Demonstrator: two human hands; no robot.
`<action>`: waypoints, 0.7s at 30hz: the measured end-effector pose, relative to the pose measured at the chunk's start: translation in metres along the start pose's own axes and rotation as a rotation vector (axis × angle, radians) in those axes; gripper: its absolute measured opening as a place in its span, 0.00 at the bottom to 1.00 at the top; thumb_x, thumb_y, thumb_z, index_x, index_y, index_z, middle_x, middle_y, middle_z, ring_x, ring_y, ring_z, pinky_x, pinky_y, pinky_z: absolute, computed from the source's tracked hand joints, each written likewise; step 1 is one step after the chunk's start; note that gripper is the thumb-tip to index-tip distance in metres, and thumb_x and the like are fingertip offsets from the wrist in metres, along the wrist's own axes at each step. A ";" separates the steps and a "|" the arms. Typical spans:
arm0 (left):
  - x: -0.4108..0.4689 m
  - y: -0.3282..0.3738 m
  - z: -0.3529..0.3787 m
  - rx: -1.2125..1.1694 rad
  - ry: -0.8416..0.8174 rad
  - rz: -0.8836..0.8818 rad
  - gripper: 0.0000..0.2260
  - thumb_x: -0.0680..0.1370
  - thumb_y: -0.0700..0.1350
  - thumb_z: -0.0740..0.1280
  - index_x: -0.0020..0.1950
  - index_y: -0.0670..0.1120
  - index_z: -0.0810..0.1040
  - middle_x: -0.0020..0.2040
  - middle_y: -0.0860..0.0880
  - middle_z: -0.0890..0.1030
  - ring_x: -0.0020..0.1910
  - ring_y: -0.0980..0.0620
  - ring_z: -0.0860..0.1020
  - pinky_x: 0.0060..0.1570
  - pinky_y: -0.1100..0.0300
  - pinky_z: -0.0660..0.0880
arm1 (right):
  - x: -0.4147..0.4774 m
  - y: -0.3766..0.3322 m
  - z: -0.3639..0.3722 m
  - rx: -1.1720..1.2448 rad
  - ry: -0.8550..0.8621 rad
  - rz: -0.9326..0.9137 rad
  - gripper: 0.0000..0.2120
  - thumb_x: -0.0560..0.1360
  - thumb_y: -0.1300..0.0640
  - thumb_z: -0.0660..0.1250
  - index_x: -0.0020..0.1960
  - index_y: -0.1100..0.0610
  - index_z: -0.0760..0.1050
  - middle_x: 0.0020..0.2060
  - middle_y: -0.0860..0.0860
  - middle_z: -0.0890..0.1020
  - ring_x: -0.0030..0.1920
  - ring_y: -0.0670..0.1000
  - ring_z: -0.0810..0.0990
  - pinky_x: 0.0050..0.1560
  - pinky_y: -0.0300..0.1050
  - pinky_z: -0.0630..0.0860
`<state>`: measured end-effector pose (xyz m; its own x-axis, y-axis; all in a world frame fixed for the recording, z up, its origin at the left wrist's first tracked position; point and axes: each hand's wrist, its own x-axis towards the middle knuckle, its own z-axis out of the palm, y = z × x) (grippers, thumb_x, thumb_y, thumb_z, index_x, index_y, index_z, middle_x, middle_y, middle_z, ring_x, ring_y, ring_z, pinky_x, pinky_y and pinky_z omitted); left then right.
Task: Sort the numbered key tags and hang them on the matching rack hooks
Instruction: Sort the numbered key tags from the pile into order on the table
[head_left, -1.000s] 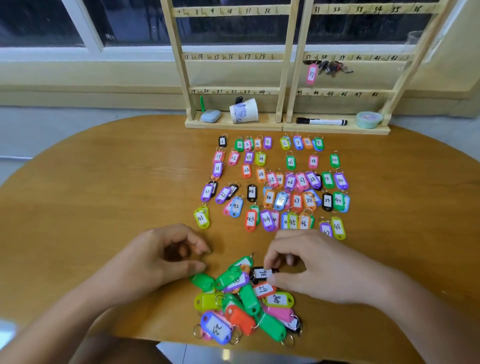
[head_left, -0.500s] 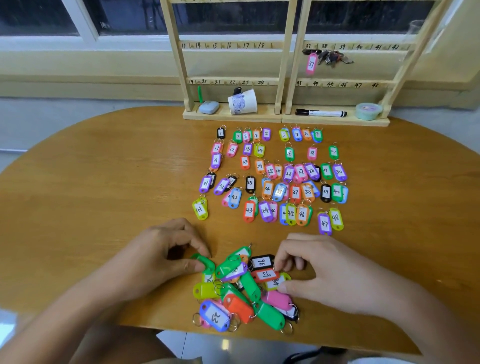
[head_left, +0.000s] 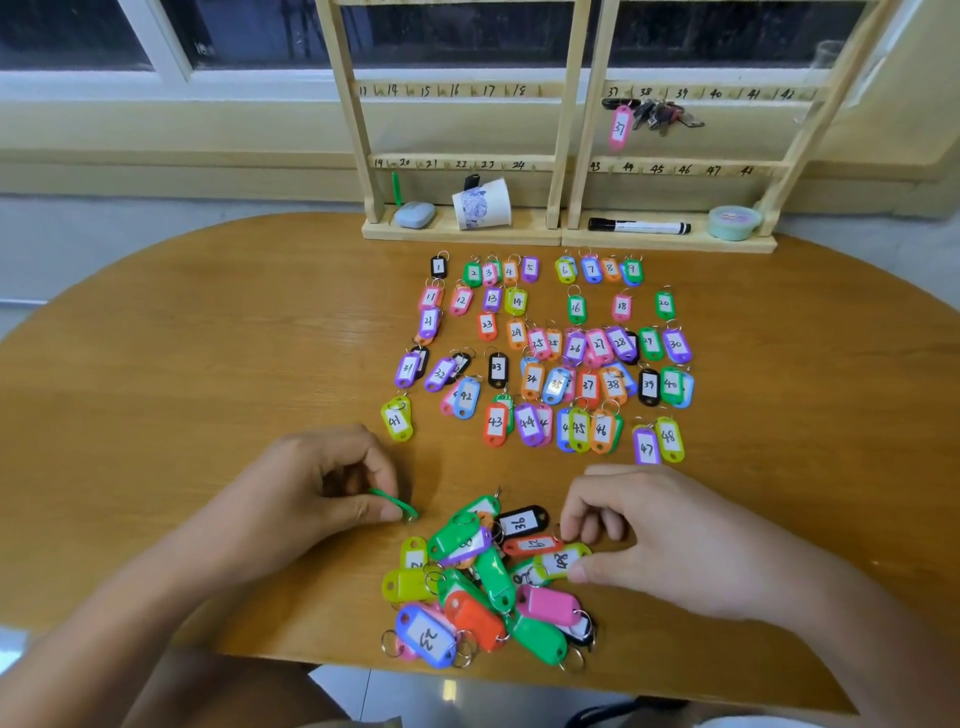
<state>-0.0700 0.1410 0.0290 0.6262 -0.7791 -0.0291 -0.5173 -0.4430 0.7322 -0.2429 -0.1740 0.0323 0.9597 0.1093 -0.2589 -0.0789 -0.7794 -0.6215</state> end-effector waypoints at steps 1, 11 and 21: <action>0.001 0.002 -0.001 0.000 0.033 0.030 0.07 0.72 0.50 0.81 0.45 0.53 0.85 0.42 0.54 0.82 0.37 0.57 0.75 0.38 0.67 0.71 | 0.000 0.000 -0.001 -0.007 -0.004 0.002 0.09 0.74 0.47 0.80 0.49 0.42 0.80 0.51 0.35 0.76 0.51 0.44 0.78 0.48 0.35 0.75; 0.025 0.012 0.006 -0.299 0.010 -0.024 0.10 0.83 0.43 0.70 0.48 0.41 0.71 0.44 0.44 0.88 0.36 0.45 0.82 0.41 0.56 0.78 | 0.001 0.003 -0.011 0.142 0.031 -0.016 0.06 0.75 0.50 0.80 0.46 0.45 0.82 0.42 0.43 0.82 0.39 0.44 0.78 0.40 0.38 0.75; 0.092 0.037 0.009 -0.516 0.104 0.004 0.11 0.81 0.39 0.73 0.49 0.41 0.70 0.38 0.41 0.83 0.36 0.44 0.80 0.35 0.59 0.74 | 0.046 0.007 -0.041 0.863 0.404 0.032 0.09 0.77 0.66 0.75 0.56 0.64 0.82 0.43 0.63 0.87 0.46 0.59 0.90 0.44 0.45 0.86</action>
<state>-0.0368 0.0491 0.0479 0.6928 -0.7208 0.0224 -0.1811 -0.1439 0.9729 -0.1886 -0.1998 0.0459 0.9614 -0.2520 -0.1109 -0.1239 -0.0362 -0.9916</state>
